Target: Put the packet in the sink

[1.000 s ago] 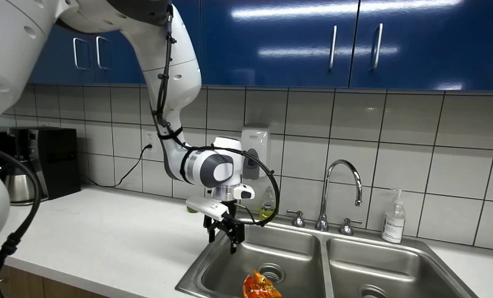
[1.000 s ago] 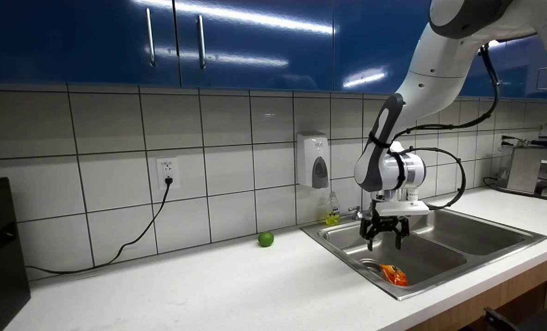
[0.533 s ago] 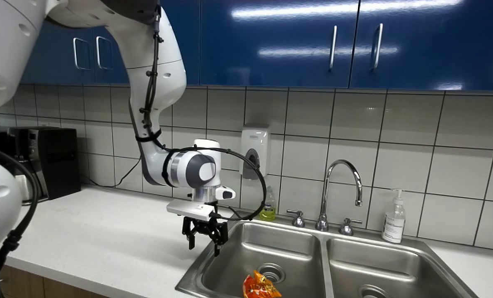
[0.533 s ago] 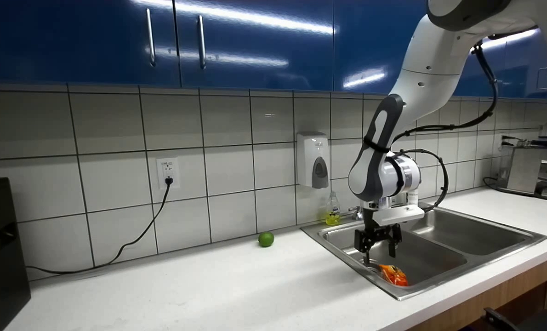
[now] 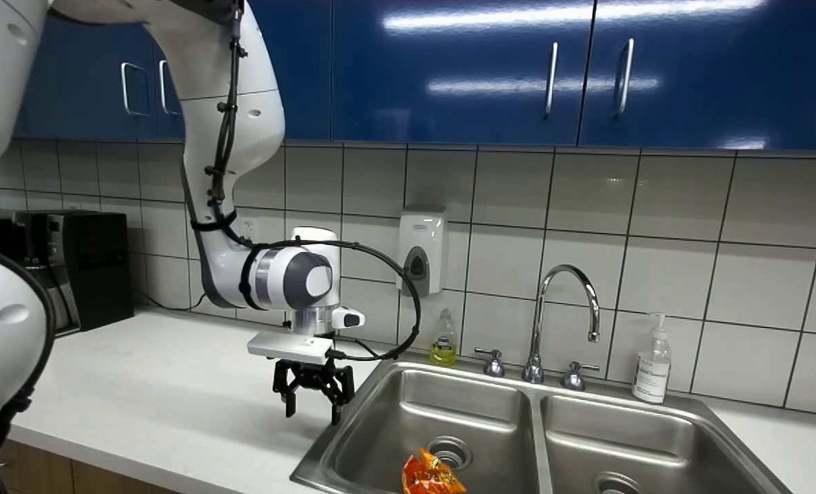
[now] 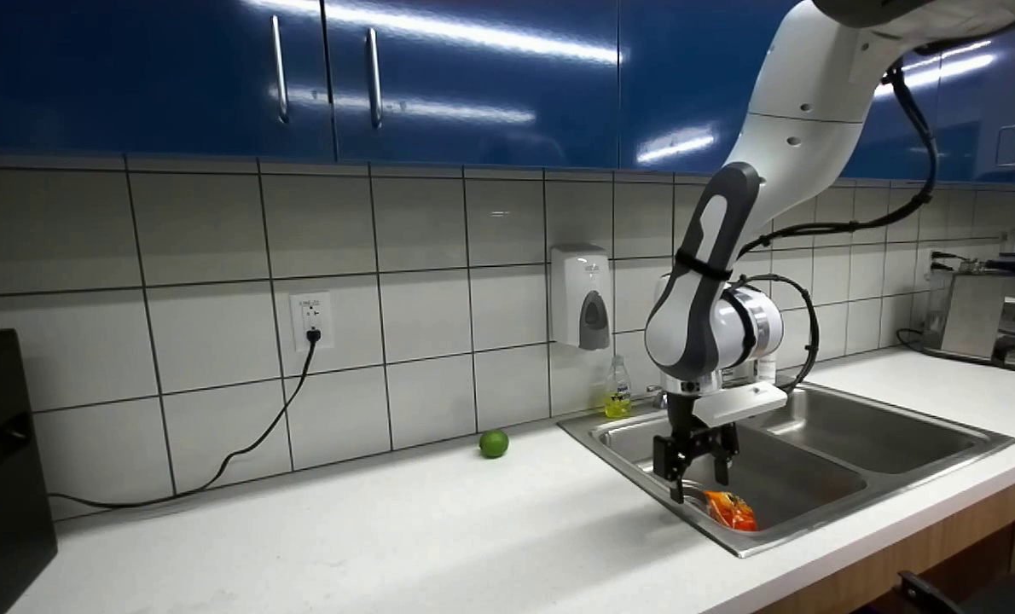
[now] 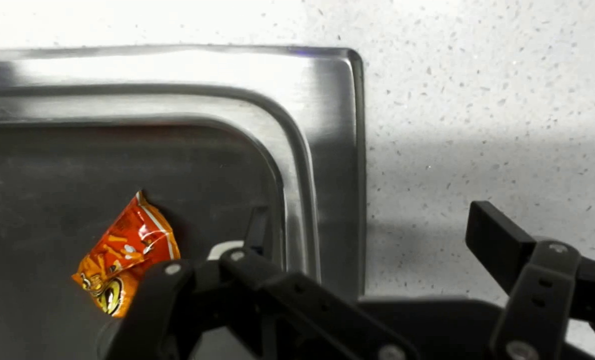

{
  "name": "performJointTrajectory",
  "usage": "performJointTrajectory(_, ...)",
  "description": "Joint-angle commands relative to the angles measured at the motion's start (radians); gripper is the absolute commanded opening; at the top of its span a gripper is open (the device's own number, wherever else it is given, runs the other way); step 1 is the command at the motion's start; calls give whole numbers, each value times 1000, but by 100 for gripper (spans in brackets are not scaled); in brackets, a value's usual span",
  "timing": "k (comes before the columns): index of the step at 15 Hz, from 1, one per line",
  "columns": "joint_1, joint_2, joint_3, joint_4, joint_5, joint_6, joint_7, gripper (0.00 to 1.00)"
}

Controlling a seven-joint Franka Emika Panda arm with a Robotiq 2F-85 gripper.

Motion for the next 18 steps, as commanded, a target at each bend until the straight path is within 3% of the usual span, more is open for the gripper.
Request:
performJointTrajectory(1,-22,-108,37,-91,20,38,-53,100)
performJointTrajectory(12,-20,-269,49,-211,87,62,-113,100)
performJointTrajectory(18,-9,-251,43,-196,65,50,-74,100)
